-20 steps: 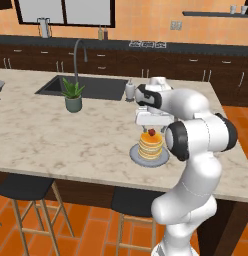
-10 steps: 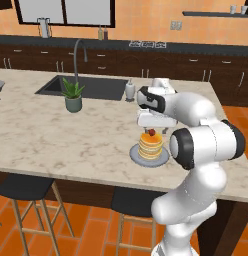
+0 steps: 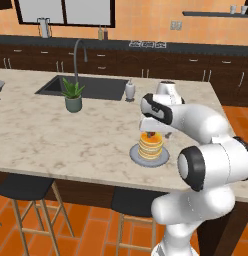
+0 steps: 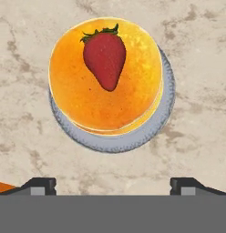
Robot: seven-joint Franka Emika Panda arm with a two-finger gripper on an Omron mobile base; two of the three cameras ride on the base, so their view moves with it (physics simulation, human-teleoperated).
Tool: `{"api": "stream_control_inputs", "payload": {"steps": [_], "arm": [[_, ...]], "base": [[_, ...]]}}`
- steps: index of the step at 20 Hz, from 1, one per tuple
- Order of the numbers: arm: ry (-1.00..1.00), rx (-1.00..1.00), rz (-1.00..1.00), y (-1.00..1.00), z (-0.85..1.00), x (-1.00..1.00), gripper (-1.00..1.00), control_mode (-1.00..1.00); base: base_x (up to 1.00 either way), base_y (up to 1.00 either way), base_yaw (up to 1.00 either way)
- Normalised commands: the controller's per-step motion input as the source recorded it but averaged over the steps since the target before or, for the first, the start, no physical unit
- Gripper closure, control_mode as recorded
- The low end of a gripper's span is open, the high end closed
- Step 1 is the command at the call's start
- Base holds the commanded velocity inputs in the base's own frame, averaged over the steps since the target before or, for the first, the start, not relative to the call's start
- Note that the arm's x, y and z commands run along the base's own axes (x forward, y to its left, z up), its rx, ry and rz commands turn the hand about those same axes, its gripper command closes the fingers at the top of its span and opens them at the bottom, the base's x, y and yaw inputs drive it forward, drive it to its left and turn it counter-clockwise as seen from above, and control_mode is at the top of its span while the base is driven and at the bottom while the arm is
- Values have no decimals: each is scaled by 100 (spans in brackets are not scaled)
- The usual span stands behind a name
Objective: Take the strawberry from the fridge and place it on top of the pancake, located on the dining counter.
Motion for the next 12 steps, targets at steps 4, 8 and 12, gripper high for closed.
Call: {"api": "stream_control_inputs", "payload": {"steps": [4,8,12], "arm": [[-14,-1,0,0,0,-40,-100,-100],[-3,-2,0,0,-9,-15,-100,-100],[-5,-3,0,0,-8,-29,-100,-100]], "base": [[0,0,0],[0,0,0],[0,0,0]]}}
